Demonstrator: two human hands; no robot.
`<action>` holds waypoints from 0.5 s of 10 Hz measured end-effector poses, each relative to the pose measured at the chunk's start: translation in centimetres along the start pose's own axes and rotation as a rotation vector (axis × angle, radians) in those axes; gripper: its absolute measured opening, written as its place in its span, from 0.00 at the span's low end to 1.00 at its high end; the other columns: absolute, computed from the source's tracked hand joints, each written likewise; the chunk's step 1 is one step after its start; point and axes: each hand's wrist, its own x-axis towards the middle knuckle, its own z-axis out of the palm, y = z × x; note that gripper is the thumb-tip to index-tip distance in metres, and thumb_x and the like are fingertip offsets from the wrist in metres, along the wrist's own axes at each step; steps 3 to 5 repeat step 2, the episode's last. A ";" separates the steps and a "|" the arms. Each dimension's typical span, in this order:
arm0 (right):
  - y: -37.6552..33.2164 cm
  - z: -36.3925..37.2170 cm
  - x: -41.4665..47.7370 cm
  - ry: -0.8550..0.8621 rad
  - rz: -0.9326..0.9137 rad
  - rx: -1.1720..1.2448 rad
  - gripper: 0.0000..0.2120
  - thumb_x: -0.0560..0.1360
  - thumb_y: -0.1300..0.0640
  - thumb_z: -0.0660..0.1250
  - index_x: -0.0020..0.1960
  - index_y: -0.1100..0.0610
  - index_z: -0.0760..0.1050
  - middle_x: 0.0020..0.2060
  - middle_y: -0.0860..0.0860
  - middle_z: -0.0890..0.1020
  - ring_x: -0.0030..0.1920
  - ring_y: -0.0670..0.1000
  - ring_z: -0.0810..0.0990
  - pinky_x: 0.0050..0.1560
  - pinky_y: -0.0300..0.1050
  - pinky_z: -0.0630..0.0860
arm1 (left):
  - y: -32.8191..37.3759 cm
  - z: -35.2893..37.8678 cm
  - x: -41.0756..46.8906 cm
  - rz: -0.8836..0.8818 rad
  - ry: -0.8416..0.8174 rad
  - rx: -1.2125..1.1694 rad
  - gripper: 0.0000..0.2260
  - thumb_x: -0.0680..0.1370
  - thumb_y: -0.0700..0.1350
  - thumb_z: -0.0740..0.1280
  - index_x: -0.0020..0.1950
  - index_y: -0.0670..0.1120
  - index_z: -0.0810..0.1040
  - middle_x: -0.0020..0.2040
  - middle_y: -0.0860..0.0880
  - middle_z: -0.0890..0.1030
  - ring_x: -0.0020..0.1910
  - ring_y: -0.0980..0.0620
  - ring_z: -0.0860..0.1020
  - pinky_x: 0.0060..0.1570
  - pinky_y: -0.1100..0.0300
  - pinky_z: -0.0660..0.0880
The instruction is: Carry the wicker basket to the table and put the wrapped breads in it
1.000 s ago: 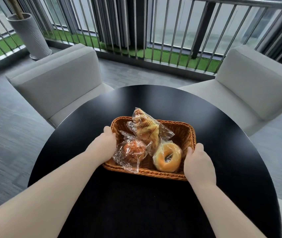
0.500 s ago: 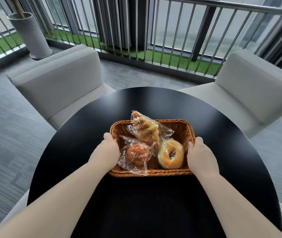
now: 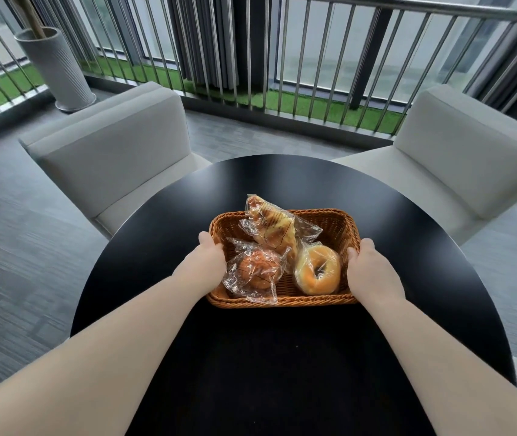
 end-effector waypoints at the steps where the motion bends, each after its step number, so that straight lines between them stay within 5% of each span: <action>1: 0.4 -1.3 0.1 -0.164 0.071 0.195 0.17 0.86 0.46 0.53 0.56 0.58 0.70 0.47 0.56 0.81 0.45 0.55 0.78 0.42 0.50 0.71 | -0.6 -1.6 0.4 -0.216 -0.005 -0.503 0.20 0.85 0.55 0.57 0.70 0.42 0.65 0.56 0.41 0.80 0.48 0.44 0.80 0.47 0.50 0.78; 5: 0.4 -4.3 -1.3 -0.147 0.069 0.205 0.22 0.85 0.41 0.52 0.59 0.57 0.74 0.47 0.53 0.80 0.50 0.57 0.78 0.48 0.50 0.70 | -1.4 -2.8 -0.7 -0.198 0.043 -0.435 0.25 0.84 0.61 0.55 0.71 0.43 0.63 0.59 0.39 0.79 0.51 0.41 0.81 0.51 0.44 0.81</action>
